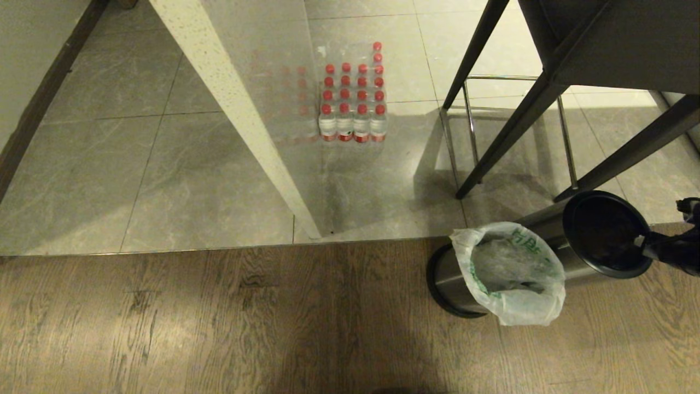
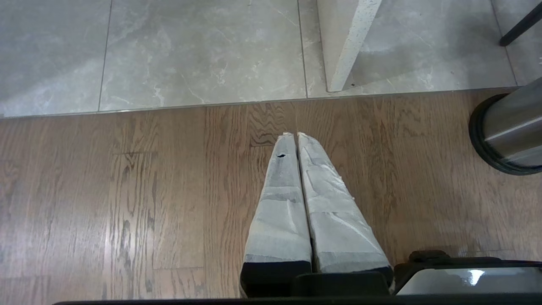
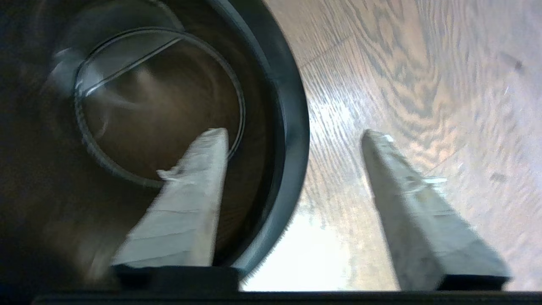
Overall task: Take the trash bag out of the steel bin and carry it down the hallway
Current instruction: Place the outer trash can on the ground, then pick up the trash bag
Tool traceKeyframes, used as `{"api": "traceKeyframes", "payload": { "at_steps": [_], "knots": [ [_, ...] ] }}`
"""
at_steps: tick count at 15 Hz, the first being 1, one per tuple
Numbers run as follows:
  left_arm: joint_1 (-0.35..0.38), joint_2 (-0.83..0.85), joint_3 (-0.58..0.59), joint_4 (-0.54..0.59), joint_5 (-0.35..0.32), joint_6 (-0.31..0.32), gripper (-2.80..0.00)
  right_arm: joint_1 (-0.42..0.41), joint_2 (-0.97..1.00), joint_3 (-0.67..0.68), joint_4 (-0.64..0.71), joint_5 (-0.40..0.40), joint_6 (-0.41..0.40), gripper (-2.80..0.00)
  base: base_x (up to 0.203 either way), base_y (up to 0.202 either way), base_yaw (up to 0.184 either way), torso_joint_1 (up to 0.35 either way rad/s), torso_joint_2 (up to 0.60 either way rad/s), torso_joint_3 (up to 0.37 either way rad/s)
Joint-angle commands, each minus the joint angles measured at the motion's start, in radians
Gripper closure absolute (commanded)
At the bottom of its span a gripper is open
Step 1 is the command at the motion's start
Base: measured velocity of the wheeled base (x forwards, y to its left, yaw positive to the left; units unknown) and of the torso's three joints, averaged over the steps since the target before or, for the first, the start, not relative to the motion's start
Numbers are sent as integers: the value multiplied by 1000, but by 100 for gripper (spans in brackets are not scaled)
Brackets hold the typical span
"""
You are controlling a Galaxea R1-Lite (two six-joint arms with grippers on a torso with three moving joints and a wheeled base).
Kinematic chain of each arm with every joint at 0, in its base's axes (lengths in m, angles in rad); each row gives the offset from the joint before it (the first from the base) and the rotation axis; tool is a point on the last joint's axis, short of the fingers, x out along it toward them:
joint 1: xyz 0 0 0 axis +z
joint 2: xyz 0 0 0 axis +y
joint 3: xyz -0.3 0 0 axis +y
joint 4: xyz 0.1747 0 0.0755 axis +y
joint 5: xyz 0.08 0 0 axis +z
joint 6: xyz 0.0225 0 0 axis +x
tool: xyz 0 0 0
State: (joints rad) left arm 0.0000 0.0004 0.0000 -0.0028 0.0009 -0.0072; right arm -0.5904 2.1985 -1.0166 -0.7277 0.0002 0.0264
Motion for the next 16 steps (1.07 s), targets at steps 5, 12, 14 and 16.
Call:
{"api": "traceKeyframes", "payload": {
  "at_steps": [5, 12, 14, 16],
  "knots": [
    [0, 1, 1, 0, 1, 0, 0, 59, -369, 226, 139, 49, -54, 0, 0, 0, 0, 0, 0, 0],
    [0, 1, 0, 0, 1, 0, 0, 517, -546, 414, 389, 9, -69, 0, 0, 0, 0, 0, 0, 0],
    [0, 1, 2, 0, 1, 0, 0, 644, -548, 483, 401, -77, -68, 0, 0, 0, 0, 0, 0, 0],
    [0, 1, 1, 0, 1, 0, 0, 717, -495, 519, 403, -145, -68, 0, 0, 0, 0, 0, 0, 0]
  ]
}}
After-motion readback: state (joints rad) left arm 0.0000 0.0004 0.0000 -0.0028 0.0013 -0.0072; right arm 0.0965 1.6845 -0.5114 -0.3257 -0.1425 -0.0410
